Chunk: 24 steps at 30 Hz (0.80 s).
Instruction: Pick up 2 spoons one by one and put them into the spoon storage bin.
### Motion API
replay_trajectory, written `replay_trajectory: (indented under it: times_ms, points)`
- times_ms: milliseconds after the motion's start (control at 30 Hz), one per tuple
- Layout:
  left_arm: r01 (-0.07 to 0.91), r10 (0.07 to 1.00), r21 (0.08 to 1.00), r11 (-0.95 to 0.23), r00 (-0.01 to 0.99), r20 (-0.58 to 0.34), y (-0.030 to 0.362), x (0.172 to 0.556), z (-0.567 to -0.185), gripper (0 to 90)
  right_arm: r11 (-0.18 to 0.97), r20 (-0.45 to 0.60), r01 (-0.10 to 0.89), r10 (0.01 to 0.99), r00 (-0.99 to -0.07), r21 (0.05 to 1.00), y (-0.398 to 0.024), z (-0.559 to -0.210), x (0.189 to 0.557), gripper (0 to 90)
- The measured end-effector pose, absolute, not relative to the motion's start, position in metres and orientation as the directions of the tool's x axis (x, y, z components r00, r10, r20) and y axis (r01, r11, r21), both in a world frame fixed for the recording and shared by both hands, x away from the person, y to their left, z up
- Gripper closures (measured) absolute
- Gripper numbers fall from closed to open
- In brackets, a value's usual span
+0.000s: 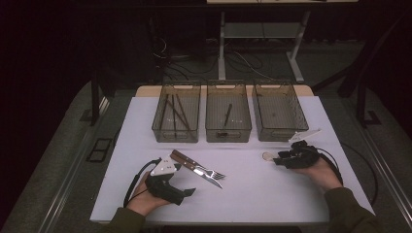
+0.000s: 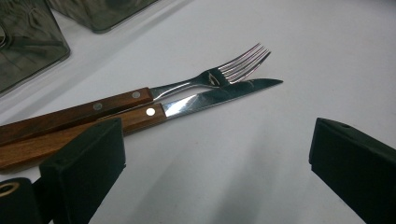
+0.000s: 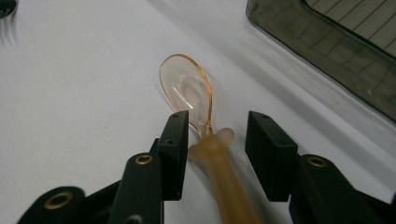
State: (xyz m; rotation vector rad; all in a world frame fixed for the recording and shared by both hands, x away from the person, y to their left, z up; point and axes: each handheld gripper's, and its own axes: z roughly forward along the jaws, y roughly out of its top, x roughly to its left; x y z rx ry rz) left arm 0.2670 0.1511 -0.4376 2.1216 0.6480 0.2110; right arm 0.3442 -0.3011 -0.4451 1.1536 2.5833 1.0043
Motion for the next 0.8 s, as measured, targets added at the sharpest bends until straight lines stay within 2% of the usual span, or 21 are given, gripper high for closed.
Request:
replay_trajectory:
  times_ms: [200, 800]
  points:
    - [0.370, 0.520, 0.797, -0.477, 0.850, -0.083, 0.151, 0.267, -0.437, 2.4, 0.518, 0.093, 0.588, 0.696, -0.712, 0.622, -0.297, -0.445, 0.341, 66.9]
    - [0.366, 0.519, 0.801, -0.473, 0.851, -0.082, 0.152, 0.266, -0.437, 2.4, 0.605, -0.019, 0.521, 0.663, -0.748, 0.602, -0.286, -0.441, 0.330, 76.2]
